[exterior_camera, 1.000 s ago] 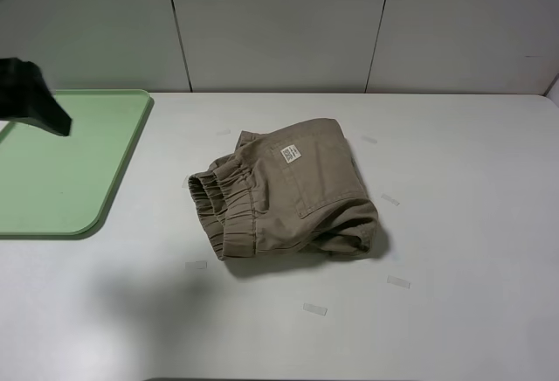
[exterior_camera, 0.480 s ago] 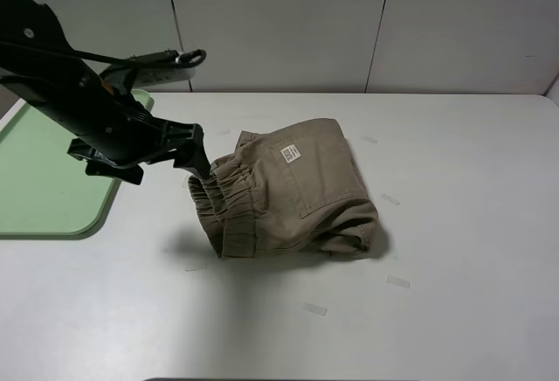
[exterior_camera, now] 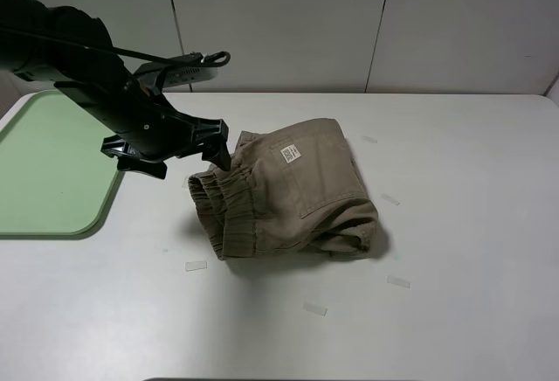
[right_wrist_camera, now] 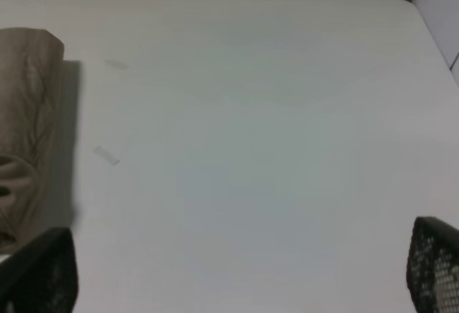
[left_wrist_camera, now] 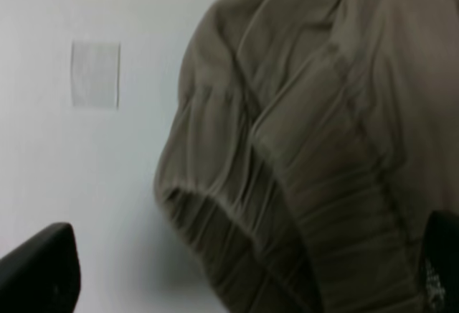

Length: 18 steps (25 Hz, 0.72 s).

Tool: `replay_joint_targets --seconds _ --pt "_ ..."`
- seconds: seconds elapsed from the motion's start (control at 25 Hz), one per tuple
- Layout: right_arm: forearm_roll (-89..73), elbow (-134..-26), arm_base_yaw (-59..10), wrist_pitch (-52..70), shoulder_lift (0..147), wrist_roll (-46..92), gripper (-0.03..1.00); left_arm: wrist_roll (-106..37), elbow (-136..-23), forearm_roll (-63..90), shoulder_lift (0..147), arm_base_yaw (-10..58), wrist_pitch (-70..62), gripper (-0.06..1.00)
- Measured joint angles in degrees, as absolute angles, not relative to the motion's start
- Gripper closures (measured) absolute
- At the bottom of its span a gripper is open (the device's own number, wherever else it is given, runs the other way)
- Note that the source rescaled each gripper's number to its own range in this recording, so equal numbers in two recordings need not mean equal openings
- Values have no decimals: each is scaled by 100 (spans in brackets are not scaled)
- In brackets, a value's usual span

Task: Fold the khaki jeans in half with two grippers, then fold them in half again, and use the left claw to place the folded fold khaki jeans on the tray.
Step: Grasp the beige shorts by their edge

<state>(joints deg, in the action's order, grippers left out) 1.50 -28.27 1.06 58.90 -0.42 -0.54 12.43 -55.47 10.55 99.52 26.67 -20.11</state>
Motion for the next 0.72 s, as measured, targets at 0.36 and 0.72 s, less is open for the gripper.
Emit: replay_joint_targets --seconds 0.36,0.72 --pt "150 -2827 106 5890 -42 -54 -3 1252 -5826 1055 10025 2667 -2012 1" --pt "150 -2827 106 5890 -42 -54 -3 1252 -5900 1038 10373 2728 -1878 -1"
